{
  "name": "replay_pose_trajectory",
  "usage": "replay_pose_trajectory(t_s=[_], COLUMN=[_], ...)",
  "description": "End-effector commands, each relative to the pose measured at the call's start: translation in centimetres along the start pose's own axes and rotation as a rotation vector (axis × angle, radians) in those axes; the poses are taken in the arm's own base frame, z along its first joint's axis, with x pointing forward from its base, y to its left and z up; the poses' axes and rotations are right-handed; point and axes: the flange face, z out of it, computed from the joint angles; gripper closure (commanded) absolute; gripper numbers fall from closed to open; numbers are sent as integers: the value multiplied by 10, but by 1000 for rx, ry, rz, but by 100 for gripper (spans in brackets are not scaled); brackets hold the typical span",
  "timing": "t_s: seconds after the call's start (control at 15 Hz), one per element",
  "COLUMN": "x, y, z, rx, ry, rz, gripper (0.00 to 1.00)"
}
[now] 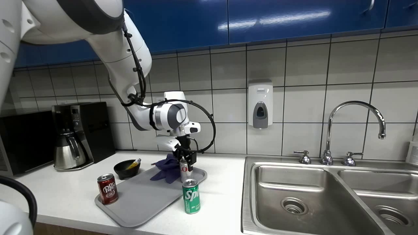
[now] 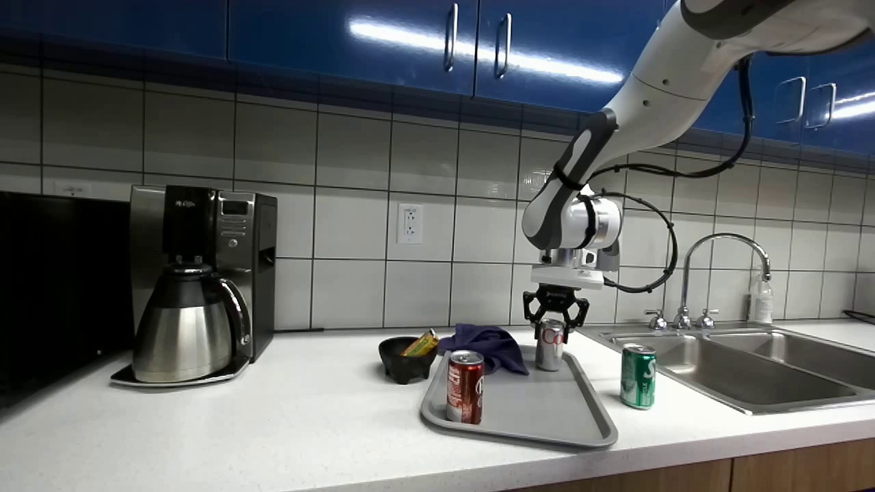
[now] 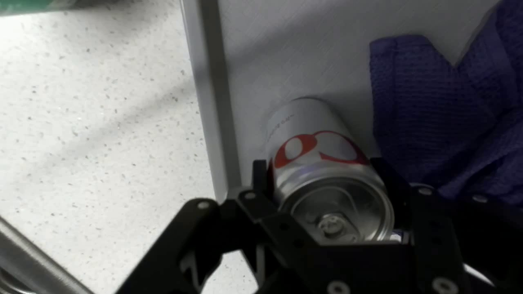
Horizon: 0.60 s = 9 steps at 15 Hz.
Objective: Take all three cans off of the tray
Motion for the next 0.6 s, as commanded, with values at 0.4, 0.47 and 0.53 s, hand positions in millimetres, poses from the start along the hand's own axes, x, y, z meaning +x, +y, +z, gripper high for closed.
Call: replay_pose_trajectory(t_s=[0.4,0.47,0.53], x=[-7,-8,-8], y=[14,17,20], z=[-36,-39,-41], rx=[31,31,30], ry=[29,31,33], rz=[32,35,39], gripper=[62,62,62])
